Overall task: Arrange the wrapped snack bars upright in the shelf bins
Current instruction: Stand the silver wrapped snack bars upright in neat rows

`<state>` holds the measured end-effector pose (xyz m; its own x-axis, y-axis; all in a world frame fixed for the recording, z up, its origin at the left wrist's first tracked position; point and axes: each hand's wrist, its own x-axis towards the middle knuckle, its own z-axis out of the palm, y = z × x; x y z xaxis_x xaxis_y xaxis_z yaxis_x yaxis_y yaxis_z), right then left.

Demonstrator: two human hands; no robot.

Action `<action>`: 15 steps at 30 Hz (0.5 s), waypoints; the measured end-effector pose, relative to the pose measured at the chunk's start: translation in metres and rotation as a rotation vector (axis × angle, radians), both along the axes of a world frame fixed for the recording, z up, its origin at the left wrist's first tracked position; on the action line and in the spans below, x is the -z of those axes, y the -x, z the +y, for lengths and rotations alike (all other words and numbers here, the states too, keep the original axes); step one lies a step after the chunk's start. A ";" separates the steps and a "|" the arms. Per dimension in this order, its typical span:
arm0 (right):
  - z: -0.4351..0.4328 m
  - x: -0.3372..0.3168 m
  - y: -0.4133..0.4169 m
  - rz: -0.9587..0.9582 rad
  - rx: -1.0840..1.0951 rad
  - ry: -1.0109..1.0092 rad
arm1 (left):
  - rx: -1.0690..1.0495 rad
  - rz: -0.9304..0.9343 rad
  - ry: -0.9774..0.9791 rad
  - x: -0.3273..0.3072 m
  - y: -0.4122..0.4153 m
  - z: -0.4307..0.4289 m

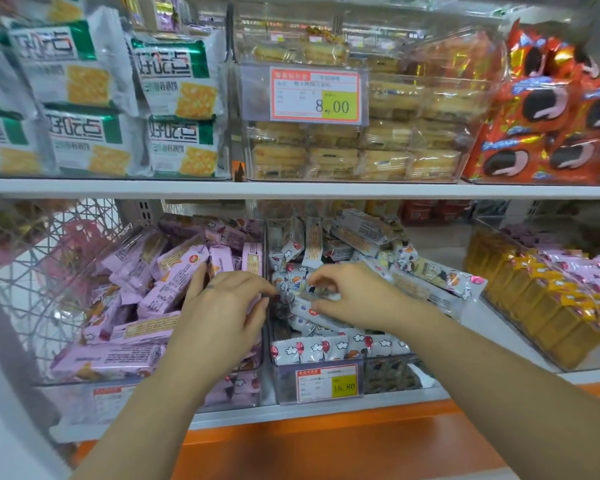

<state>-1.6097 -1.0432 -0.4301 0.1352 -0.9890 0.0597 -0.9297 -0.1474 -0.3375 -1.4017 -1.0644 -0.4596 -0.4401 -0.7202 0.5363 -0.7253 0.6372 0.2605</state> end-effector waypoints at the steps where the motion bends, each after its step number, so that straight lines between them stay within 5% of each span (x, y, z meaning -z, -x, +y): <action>1: -0.009 0.005 -0.007 0.083 -0.005 -0.019 | 0.002 0.006 0.004 0.000 -0.001 -0.001; 6: -0.034 0.021 -0.018 0.331 0.016 -0.012 | -0.001 0.028 0.013 0.000 -0.002 -0.003; 11: -0.025 0.018 -0.005 0.135 -0.021 -0.073 | -0.012 0.037 0.001 0.001 -0.003 -0.003; 15: -0.001 0.006 0.007 -0.158 0.059 0.218 | -0.023 0.032 -0.015 -0.002 -0.004 -0.001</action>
<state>-1.6170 -1.0438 -0.4357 0.0497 -0.9565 0.2874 -0.8771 -0.1795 -0.4455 -1.3977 -1.0654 -0.4579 -0.4064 -0.7380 0.5387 -0.7307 0.6165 0.2933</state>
